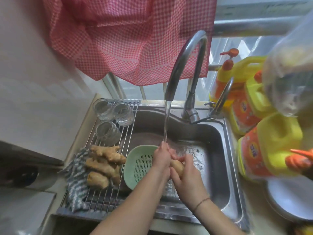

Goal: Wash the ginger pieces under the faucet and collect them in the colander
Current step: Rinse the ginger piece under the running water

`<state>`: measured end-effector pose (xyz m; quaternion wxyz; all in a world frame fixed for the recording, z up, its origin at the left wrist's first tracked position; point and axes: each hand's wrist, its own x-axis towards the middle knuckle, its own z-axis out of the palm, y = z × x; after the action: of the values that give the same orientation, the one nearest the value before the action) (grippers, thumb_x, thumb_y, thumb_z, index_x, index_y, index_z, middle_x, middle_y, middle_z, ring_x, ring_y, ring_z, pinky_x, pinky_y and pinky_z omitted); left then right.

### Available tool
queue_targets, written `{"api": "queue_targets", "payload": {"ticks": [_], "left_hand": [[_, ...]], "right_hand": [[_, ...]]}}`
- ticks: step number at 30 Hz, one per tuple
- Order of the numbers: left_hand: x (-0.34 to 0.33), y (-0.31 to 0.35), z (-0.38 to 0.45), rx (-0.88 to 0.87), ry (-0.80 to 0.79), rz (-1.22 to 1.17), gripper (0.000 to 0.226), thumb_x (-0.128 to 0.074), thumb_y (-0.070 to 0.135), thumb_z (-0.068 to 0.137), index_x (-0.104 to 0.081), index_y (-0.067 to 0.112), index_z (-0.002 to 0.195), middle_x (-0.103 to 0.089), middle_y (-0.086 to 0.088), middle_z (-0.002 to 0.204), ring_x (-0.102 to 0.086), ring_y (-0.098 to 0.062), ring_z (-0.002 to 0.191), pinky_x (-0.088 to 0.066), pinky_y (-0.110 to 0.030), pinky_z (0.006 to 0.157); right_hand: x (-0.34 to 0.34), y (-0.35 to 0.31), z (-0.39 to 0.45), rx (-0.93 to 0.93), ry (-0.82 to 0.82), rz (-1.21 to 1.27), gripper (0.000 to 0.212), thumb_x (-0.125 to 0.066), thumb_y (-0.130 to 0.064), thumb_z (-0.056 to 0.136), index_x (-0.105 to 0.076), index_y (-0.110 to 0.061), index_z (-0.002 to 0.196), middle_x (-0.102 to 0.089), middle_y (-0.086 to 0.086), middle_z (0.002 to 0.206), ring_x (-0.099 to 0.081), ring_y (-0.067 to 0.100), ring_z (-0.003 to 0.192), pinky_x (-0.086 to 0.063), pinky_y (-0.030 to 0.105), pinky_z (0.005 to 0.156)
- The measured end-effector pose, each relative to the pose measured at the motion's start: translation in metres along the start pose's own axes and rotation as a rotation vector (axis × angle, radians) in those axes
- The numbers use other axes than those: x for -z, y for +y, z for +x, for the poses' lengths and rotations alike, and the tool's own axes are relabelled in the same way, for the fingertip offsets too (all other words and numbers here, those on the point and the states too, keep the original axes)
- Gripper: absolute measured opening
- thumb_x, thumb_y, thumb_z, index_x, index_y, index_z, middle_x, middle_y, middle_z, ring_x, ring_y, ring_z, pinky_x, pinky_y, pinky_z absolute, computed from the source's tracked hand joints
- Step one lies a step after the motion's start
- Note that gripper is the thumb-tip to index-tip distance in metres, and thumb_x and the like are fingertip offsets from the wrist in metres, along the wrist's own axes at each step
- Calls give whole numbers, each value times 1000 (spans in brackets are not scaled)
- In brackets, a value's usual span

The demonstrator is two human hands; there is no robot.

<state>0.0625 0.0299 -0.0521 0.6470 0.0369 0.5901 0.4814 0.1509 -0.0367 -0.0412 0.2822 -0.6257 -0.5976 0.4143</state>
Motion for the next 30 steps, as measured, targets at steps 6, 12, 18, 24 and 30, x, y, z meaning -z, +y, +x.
{"api": "queue_targets", "payload": {"ticks": [6, 12, 18, 24, 30], "left_hand": [[5, -5, 6, 108, -55, -303, 38, -35, 31, 106, -40, 16, 72, -39, 1, 51, -40, -11, 40, -45, -25, 44], [9, -2, 11, 130, -94, -476, 35, -37, 31, 105, -45, 15, 75, -42, 3, 49, -42, -6, 37, -46, -17, 41], [25, 10, 22, 95, -41, -523, 32, -37, 26, 105, -56, 12, 83, -54, 2, 51, -54, -10, 44, -55, -23, 49], [42, -2, 11, 189, -292, -447, 31, -33, 22, 105, -59, 6, 110, -68, -15, 86, -67, -25, 78, -54, -39, 82], [55, -1, 8, 216, -274, -511, 45, -35, 31, 104, -54, -1, 128, -66, -24, 104, -64, -34, 99, -42, -41, 105]], "right_hand": [[4, 1, 12, -171, -3, 87, 27, -65, -25, 85, -38, -22, 86, -61, 0, 72, -55, 12, 59, -37, 19, 47], [3, 4, 10, -345, -39, 522, 26, -62, -13, 86, -36, -14, 88, -47, 4, 46, -36, 17, 33, -28, 23, 38], [9, 9, 0, -343, -104, 725, 24, -60, -14, 93, -36, -12, 93, -41, 7, 50, -30, 16, 34, -26, 22, 37], [14, 17, 7, -346, -121, 742, 23, -61, -16, 92, -38, -13, 94, -42, 6, 49, -32, 16, 35, -25, 24, 39], [16, 17, 11, -366, -127, 743, 23, -63, -15, 91, -40, -12, 95, -45, 5, 53, -32, 16, 38, -26, 23, 39]]}}
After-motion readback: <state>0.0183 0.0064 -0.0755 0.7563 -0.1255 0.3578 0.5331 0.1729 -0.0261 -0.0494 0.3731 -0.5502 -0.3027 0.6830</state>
